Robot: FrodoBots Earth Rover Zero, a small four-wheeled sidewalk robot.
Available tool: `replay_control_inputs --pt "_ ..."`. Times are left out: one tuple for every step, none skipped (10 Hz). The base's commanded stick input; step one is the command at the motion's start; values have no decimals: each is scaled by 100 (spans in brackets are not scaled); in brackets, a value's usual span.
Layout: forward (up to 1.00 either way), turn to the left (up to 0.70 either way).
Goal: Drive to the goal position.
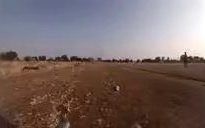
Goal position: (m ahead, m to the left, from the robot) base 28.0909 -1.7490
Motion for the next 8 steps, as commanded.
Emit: replay_control_inputs --pt "50 0" --pt "50 0" --pt "50 0" --pt "50 0" --pt "50 0" --pt "50 0" --pt "50 0" --pt "50 0"
